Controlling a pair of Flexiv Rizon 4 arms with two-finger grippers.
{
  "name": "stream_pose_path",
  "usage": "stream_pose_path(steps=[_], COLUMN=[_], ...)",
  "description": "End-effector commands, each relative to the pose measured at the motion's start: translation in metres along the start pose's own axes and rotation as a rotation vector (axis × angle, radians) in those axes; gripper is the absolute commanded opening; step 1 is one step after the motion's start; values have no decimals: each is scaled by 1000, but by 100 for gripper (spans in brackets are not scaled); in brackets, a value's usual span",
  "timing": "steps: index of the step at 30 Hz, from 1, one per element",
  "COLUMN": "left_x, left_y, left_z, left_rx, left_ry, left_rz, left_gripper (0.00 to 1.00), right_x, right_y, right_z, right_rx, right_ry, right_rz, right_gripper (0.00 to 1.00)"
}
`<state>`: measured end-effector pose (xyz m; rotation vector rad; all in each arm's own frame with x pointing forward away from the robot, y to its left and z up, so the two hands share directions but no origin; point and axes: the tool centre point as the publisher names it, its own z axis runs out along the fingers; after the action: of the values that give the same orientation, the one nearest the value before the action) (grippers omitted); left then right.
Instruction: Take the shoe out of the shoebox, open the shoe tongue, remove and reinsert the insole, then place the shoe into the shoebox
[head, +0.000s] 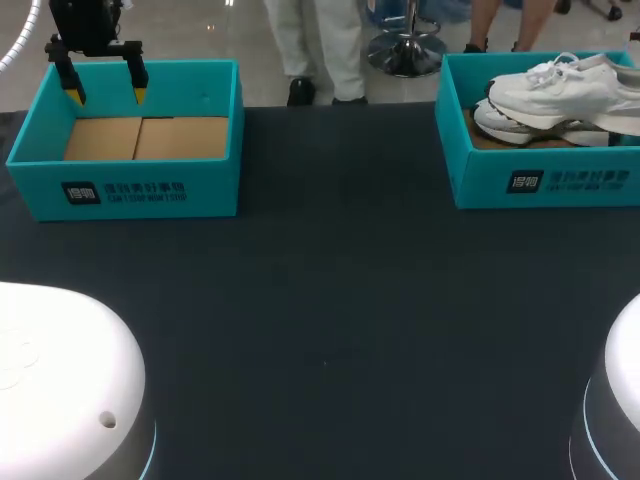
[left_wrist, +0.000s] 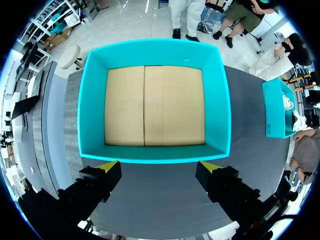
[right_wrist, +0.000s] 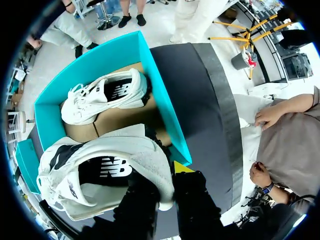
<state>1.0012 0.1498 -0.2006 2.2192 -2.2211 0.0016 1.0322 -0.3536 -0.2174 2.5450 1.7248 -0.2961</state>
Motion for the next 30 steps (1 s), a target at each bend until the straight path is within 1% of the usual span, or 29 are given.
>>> stream_pose_path(steps=[1,6,11,12,28,30], left_x=[0,0,0,0,0,0], left_y=[0,0,0,0,0,0], left_z=[0,0,0,0,0,0], left_rx=[0,0,0,0,0,0], left_ry=[-1,-1,-1,-1,-1,-1], left_rz=[0,0,0,0,0,0], left_gripper=[100,100,100,100,100,100], right_x=[-3,-5,-4,-4,-4,-3], right_y=[-6,-8,-9,-10,-10,-16], right_z=[-21,-37,-44,-44,-44,-45], right_rx=[-15,-29,-36,-40,-40,-41], right_ry=[4,-1,3,-1,-1,-6], right_rz=[5,14,11,28,28,40], right_gripper=[0,0,0,0,0,0])
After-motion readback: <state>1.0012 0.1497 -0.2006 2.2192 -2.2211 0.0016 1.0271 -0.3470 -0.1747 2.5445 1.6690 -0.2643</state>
